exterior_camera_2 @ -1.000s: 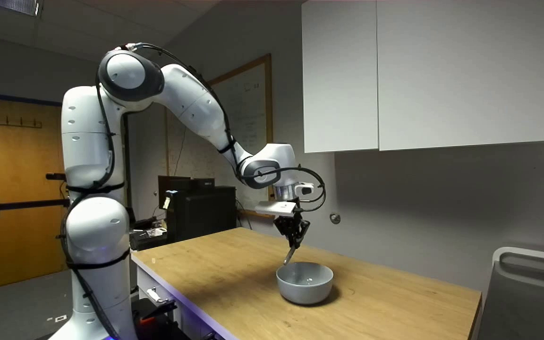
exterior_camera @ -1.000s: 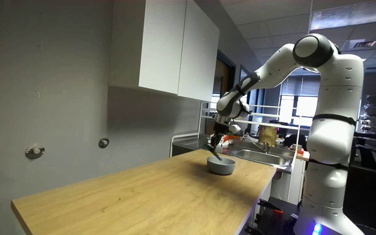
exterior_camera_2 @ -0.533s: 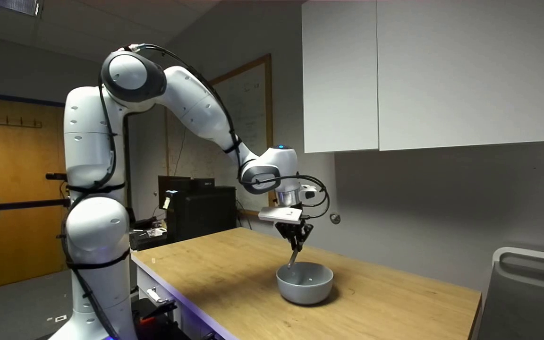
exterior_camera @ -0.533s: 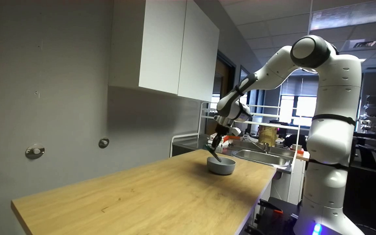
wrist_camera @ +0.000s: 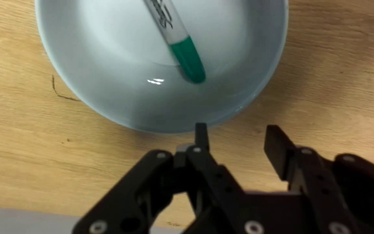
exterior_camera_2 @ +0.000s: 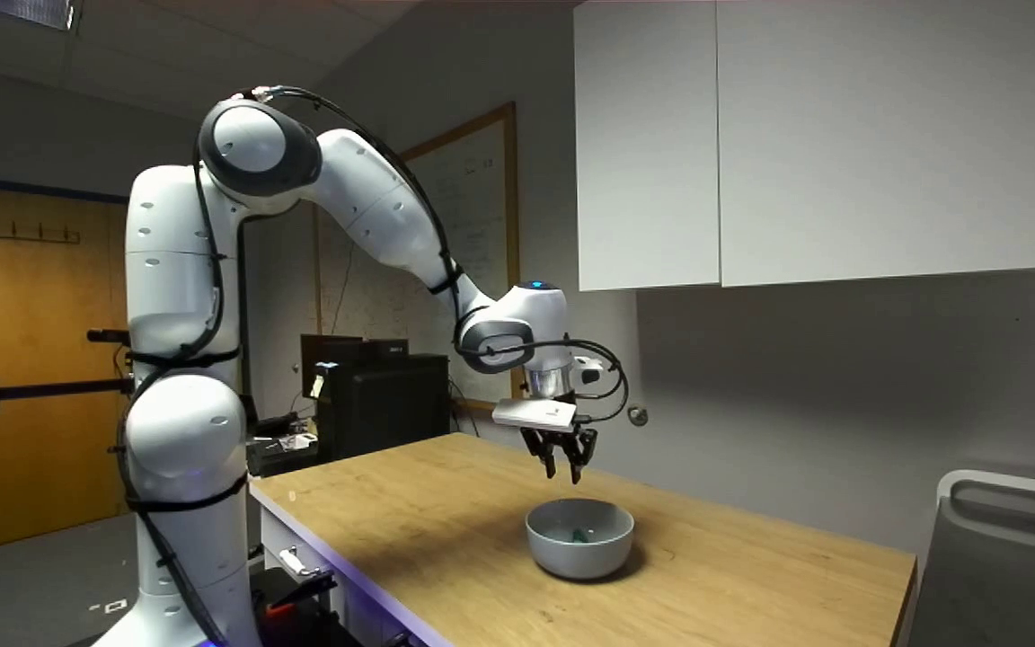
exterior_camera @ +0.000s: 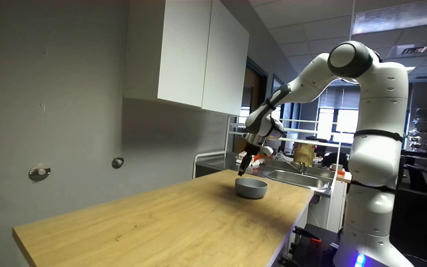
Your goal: Put the green marker in the white bowl
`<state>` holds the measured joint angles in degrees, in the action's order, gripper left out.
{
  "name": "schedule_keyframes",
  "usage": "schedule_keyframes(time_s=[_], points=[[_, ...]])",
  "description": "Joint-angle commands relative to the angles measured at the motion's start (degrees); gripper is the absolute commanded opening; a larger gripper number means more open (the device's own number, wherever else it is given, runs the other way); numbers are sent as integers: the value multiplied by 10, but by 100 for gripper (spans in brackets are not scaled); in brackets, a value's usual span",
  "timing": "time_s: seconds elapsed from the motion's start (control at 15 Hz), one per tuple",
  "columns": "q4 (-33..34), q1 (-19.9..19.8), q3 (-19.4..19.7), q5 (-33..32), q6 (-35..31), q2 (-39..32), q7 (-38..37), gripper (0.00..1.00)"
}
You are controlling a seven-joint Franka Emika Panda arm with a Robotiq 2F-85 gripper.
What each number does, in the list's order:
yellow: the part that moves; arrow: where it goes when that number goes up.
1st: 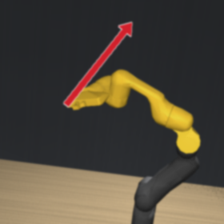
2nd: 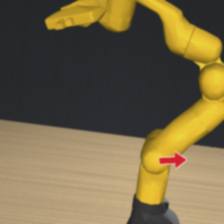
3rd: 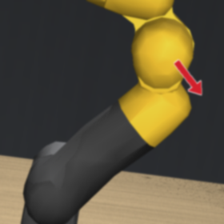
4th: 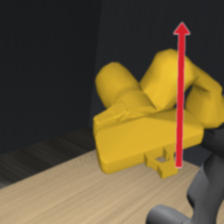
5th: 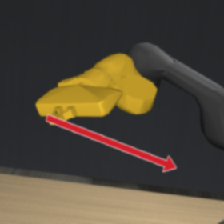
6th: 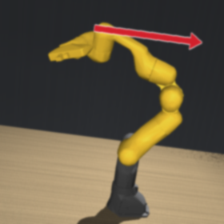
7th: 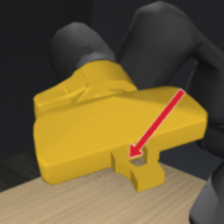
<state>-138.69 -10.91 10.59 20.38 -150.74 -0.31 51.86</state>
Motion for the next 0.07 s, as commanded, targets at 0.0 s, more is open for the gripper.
schedule_keyframes(time_s=[0.0], points=[[0,0,0,-2,1,1,-2,51]])
